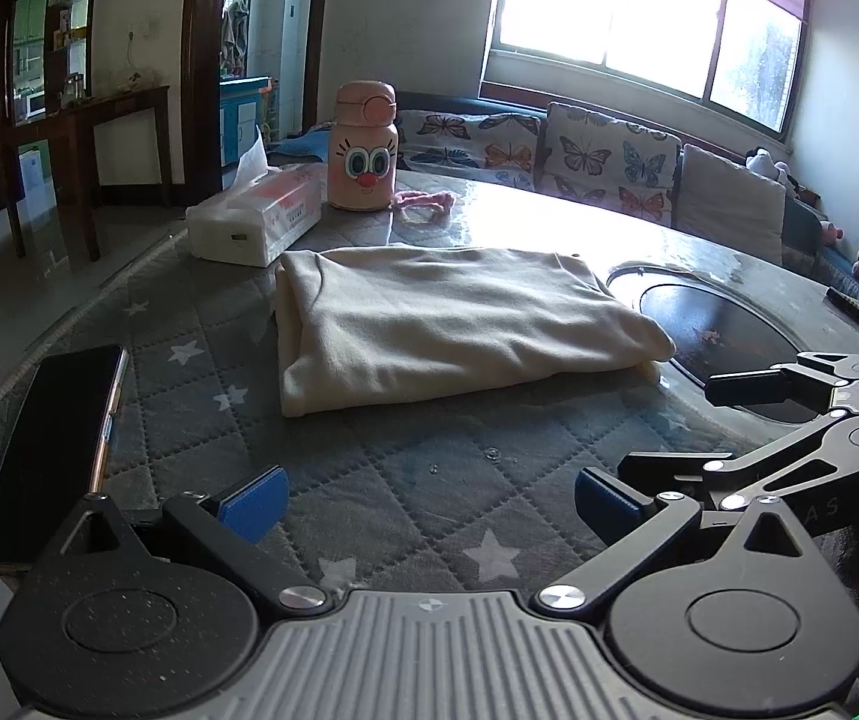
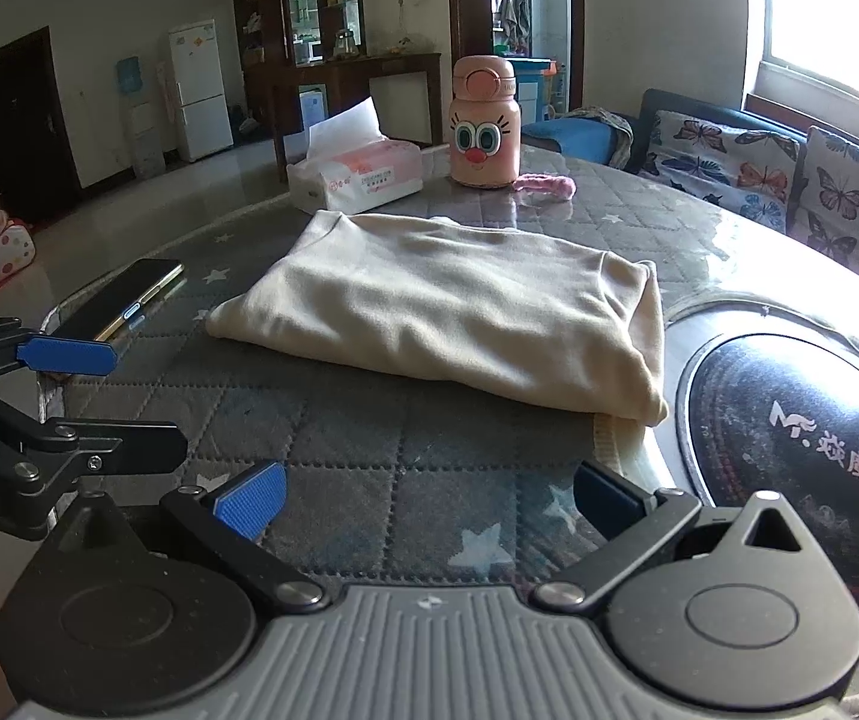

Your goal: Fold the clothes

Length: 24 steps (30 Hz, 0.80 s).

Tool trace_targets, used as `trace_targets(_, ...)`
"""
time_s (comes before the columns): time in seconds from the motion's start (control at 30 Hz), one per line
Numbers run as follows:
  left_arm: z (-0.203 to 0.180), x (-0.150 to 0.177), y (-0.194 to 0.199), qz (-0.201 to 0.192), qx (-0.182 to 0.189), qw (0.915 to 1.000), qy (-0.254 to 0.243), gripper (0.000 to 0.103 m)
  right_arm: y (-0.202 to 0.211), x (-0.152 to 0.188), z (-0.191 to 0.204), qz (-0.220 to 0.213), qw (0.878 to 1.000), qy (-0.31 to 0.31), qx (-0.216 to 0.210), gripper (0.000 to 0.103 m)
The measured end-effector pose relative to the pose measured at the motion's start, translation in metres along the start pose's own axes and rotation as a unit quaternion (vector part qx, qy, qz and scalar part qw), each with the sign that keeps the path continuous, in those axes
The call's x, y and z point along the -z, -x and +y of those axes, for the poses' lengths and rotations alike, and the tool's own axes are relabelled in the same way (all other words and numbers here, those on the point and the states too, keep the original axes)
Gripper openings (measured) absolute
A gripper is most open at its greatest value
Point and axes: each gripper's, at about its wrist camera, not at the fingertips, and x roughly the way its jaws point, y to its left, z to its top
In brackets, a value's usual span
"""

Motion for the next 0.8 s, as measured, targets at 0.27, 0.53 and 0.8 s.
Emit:
trace_targets(0.27,-0.006,0.003,0.0,0.002,-0.006,1.0,-0.002,0.103,0.007,0.003,-0.006,-0.005,1.0,-0.01,0.008,0.103)
trace_targets(0.53,-0.011,0.005,0.0,0.003,-0.007,1.0,-0.004,0.103,0.01,0.008,-0.007,-0.005,1.0,-0.022,0.01,0.103)
trace_targets(0.8,-0.013,0.007,0.0,0.003,-0.01,0.9999,-0.001,0.103,0.009,0.012,-0.004,-0.001,1.0,-0.022,0.008,0.103)
